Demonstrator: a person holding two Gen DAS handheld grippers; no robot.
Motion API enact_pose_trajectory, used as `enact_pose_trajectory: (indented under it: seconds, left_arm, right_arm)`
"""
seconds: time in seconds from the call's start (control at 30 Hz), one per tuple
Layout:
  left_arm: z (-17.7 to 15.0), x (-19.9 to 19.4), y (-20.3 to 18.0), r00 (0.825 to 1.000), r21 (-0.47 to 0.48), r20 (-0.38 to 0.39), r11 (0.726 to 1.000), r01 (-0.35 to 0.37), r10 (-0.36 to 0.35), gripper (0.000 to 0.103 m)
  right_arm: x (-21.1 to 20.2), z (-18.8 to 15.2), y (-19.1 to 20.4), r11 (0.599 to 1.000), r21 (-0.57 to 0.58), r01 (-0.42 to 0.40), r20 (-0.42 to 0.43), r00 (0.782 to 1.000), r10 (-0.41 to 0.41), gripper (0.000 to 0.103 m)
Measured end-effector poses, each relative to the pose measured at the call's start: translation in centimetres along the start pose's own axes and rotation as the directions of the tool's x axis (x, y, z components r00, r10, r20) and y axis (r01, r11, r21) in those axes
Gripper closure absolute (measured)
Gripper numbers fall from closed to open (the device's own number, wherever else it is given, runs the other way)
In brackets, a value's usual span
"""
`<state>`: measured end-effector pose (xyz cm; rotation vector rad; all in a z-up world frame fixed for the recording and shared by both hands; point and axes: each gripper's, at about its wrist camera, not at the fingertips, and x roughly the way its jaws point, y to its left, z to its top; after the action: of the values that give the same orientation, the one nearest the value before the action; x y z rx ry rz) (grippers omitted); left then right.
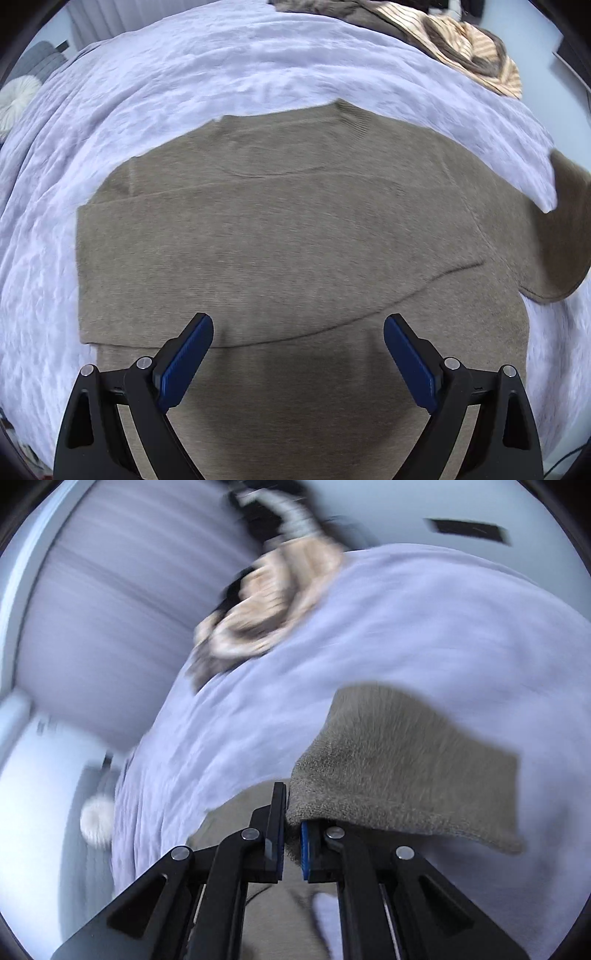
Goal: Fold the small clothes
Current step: 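Grasp the other sleeve cuff with the right gripper and fold it across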
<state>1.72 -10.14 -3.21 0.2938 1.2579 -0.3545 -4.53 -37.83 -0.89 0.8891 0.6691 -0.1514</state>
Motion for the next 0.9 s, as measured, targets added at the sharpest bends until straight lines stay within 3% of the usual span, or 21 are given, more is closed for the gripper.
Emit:
enact_pose_trajectory:
  seconds: [0.13, 0.27, 0.33, 0.4, 0.43, 0.5, 0.53, 0.57, 0.67, 0.7, 0.73, 0.77, 0.83, 0.9]
  left_arm:
    - [-0.1, -0.4, 4.5, 0.999, -0.079, 0.025, 0.997, -0.021, 0.023, 0.009]
    - [-0.6, -0.2, 9.2, 0.997, -0.185, 0.029, 0.981, -0.062, 0.068, 0.009]
    - [-0.8, 0.2, 11.2, 0.996, -0.225, 0.020, 0.971, -0.076, 0.082, 0.009]
    - [-1.1, 0.5, 12.7, 0.997, -0.248, 0.015, 0.966, -0.074, 0.080, 0.009]
    - [-1.4, 0.5, 13.2, 0.997, -0.255, 0.016, 0.965, -0.068, 0.075, 0.009]
    - [-1.6, 0.7, 14.1, 0.997, -0.264, 0.031, 0.963, -0.059, 0.070, 0.009]
    - [-1.8, 0.8, 14.5, 0.998, -0.267, 0.037, 0.963, -0.040, 0.052, 0.009]
    - [-1.9, 0.7, 14.9, 0.999, -0.271, 0.044, 0.962, -0.015, 0.028, 0.009]
    - [-1.9, 0.6, 16.4, 0.993, -0.311, 0.077, 0.944, 0.108, -0.088, 0.009]
    - [-1.9, 0.3, 16.8, 0.989, -0.321, 0.092, 0.937, 0.140, -0.117, 0.009]
    - [-1.9, 0.0, 17.2, 0.984, -0.327, 0.109, 0.930, 0.169, -0.141, 0.009]
    - [-2.0, -0.3, 17.7, 0.978, -0.330, 0.127, 0.923, 0.198, -0.164, 0.009]
    - [-2.1, -0.8, 18.7, 0.970, -0.332, 0.146, 0.913, 0.235, -0.197, 0.009]
    - [-2.2, -1.1, 19.2, 0.962, -0.333, 0.149, 0.905, 0.265, -0.227, 0.009]
  right_arm:
    - [6.3, -3.5, 9.2, 0.960, -0.254, -0.120, -0.159, 0.984, 0.081, 0.096]
    - [13.4, -9.7, 14.9, 0.905, -0.374, -0.204, -0.349, 0.935, 0.066, 0.096]
    - [17.5, -13.1, 15.5, 0.905, -0.379, -0.195, -0.454, 0.891, 0.002, 0.092]
    - [20.4, -15.6, 14.5, 0.916, -0.382, -0.120, -0.512, 0.853, -0.102, 0.086]
    - [20.8, -16.0, 14.0, 0.928, -0.356, -0.109, -0.519, 0.849, -0.099, 0.083]
    - [20.3, -15.3, 13.2, 0.958, -0.265, -0.114, -0.501, 0.865, -0.035, 0.070]
    - [19.6, -14.8, 12.7, 0.971, -0.211, -0.112, -0.489, 0.872, -0.006, 0.057]
    - [18.8, -14.4, 12.3, 0.981, -0.167, -0.099, -0.463, 0.886, 0.011, 0.050]
    - [17.6, -12.4, 10.5, 0.999, -0.015, -0.030, -0.370, 0.929, 0.022, 0.051]
    - [17.7, -11.8, 10.0, 1.000, 0.027, -0.015, -0.352, 0.936, 0.023, 0.056]
    - [17.8, -11.5, 9.9, 0.999, 0.035, -0.005, -0.345, 0.939, 0.017, 0.083]
    - [18.1, -11.2, 10.4, 1.000, 0.009, 0.003, -0.345, 0.939, 0.001, 0.095]
    - [18.5, -11.8, 13.8, 0.986, -0.167, -0.030, -0.353, 0.935, -0.031, 0.096]
    - [19.3, -14.0, 17.9, 0.924, -0.373, -0.088, -0.387, 0.919, -0.069, 0.096]
